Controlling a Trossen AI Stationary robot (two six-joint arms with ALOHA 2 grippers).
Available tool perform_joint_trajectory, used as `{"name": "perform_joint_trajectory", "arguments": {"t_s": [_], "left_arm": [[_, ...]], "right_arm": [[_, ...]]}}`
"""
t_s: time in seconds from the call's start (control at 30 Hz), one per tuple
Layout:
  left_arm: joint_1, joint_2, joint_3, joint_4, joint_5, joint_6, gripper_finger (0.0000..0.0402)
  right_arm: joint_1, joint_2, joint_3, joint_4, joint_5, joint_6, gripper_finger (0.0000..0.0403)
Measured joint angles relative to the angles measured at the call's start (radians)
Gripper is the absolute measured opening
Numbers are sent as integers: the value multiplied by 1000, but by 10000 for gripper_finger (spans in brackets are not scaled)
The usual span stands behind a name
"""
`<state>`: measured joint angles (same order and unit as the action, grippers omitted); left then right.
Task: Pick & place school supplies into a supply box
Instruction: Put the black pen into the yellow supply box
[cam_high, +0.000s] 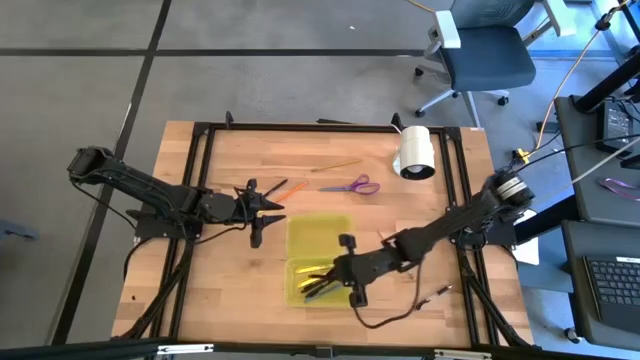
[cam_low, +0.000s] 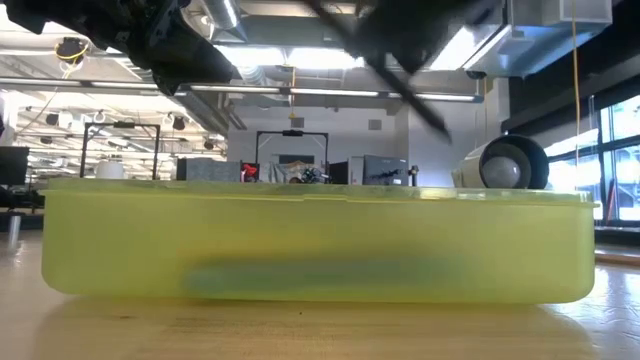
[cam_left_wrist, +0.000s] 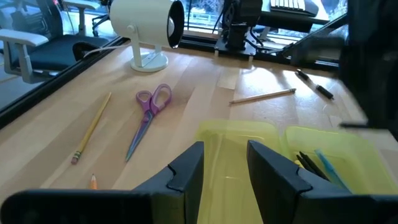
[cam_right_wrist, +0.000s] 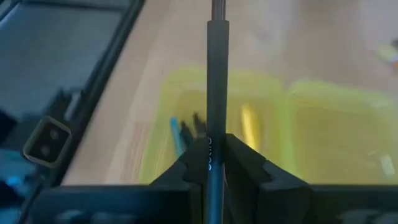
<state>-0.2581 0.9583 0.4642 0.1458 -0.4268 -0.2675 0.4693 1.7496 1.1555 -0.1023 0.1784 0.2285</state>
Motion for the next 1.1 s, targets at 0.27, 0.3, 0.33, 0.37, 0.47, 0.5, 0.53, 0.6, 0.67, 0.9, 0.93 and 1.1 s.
{"name": "perform_joint_trajectory", "arguments": {"t_s": [0.27,0.3,0.33,0.37,0.47,0.5,0.53,0.6,0.67,0.9,0.93,1.1], "left_arm": [[0,0,0,-1,1,0,116],[0,0,0,-1,1,0,116],[0,0,0,-1,1,0,116],[0,0,0,-1,1,0,116],[0,0,0,-1,1,0,116],[0,0,0,-1,1,0,116],[0,0,0,-1,1,0,116],[0,0,0,-1,1,0,116],[0,0,0,-1,1,0,116],[0,0,0,-1,1,0,116],[0,0,0,-1,1,0,116],[0,0,0,-2,-1,0,116]], "right_arm": [[-16,138,-1,33,-43,-52,44],[-17,146,-1,35,-45,-58,44],[-17,152,-1,33,-47,-68,44],[-17,158,-1,33,-49,-78,44],[-16,171,-1,33,-50,-106,44],[-16,174,-1,33,-50,-117,44],[-16,178,-1,33,-50,-129,44],[-16,185,-1,33,-50,-133,44],[-16,188,-1,33,-49,-119,44],[-16,188,0,60,-49,-104,45],[-16,188,0,60,-49,-104,47],[-15,188,0,59,-50,-133,71]]}}
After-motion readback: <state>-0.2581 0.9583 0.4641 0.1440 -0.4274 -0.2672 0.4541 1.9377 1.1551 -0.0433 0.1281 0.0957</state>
